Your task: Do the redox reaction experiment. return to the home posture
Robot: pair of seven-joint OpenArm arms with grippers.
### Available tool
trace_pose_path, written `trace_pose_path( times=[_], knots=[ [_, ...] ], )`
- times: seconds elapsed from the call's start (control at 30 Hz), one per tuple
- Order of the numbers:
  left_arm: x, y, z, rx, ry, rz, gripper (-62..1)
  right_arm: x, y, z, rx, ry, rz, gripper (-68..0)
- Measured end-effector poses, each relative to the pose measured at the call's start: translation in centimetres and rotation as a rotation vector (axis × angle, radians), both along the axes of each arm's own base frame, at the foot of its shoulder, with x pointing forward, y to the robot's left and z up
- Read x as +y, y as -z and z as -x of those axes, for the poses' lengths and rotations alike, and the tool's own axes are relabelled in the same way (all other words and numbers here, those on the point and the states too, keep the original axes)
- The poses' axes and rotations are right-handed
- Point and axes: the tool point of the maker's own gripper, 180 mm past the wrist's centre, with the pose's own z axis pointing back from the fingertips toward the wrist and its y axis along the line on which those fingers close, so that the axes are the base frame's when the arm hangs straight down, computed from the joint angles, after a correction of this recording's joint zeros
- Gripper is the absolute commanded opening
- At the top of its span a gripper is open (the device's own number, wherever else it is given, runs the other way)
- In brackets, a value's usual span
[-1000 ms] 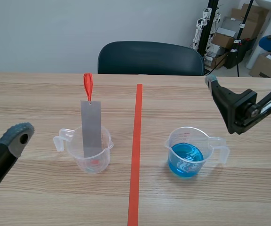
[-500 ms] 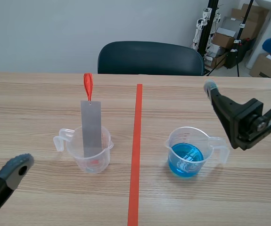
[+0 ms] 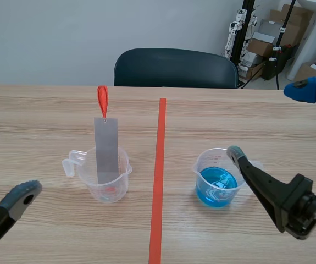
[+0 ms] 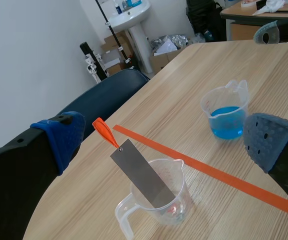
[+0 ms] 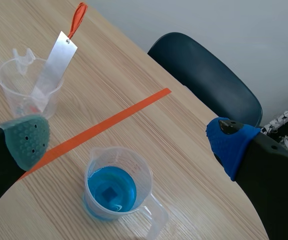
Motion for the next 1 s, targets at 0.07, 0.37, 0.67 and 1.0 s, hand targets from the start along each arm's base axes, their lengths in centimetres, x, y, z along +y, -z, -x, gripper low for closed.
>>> trace_pose_path(
  times=[0.07, 0.37, 0.67, 1.0],
  knots=[
    [-0.1, 0.2, -0.3, 0.0, 0.022, -0.035, 1.4, 0.0, 0.0, 0.0, 0.002, -0.007, 0.004, 0.4],
    [-0.1, 0.4, -2.0, -0.027, 0.055, -0.143, 1.4, 0.0, -0.4, -0.2, 0.009, -0.031, 0.004, 0.4],
    [0.1, 1.0, -2.2, -0.006, 0.04, -0.17, 1.4, 1.0, -1.5, 0.0, -0.009, -0.055, 0.005, 0.4],
    [0.1, 1.1, -2.2, -0.004, 0.041, -0.17, 1.4, 0.3, -1.8, -0.6, -0.063, -0.01, 0.052, 0.4]
  ],
)
